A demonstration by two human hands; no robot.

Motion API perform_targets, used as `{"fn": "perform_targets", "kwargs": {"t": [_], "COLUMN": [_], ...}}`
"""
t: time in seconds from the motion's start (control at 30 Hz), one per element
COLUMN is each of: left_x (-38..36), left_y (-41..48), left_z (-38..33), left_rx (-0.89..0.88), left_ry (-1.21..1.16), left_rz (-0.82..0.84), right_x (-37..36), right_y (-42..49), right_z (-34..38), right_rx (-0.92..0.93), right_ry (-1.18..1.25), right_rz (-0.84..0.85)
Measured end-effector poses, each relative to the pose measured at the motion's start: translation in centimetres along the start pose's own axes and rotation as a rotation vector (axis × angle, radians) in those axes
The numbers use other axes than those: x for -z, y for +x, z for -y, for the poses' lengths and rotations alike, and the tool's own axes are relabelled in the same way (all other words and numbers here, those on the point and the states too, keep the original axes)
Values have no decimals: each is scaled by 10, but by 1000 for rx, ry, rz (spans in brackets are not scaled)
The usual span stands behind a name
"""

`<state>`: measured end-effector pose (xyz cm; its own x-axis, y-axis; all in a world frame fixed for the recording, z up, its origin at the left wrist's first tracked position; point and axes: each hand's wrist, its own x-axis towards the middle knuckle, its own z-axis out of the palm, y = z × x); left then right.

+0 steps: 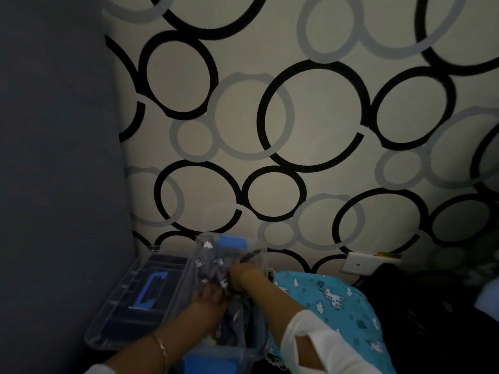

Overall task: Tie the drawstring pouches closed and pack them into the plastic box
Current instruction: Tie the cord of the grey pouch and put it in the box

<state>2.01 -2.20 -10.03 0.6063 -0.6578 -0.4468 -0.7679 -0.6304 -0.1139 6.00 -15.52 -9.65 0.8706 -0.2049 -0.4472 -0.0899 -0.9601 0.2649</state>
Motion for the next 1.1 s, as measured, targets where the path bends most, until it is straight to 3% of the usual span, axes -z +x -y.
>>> {"fn": "perform_targets", "kwargs": {"t": [0.13,0.2,0.3,0.37,0.43,0.5,0.63,0.73,0.83,0.93,1.0,1.1], "left_x": [-5,-8,-6,2,11,15,8,4,17,36,39,31], "left_y": [5,7,11,13,15,16,21,28,31,43,52,60], "left_z": [9,8,3,1,2,6,12,14,14,14,19,29], "left_rx": [-68,-71,-28,-56,-96,-80,98,43,-12,1,114,192], "left_ry": [31,57,70,20,-89,-16,203,113,30,-146,-151,-279], "left_rz": [43,26,79,58,-83,-214,-20,79,138,-30,-224,-198], "right_x": [5,11,15,12,8,3,-13,-19,-21,-3,13,14], "right_y": [-8,-12,-16,-17,-17,-22,-34,-32,-30,-37,-53,-75], "right_z": [-4,-8,-10,-3,7,10,7,19,24,4,-19,-63], "right_rx": [65,11,-94,-140,-144,-81,-14,-67,-69,33,134,-4], "right_ry": [204,281,173,110,113,151,-19,-228,-260,0,396,773], "right_rz": [-95,-263,-425,-400,-405,-379,-96,0,37,-30,-276,-636]}}
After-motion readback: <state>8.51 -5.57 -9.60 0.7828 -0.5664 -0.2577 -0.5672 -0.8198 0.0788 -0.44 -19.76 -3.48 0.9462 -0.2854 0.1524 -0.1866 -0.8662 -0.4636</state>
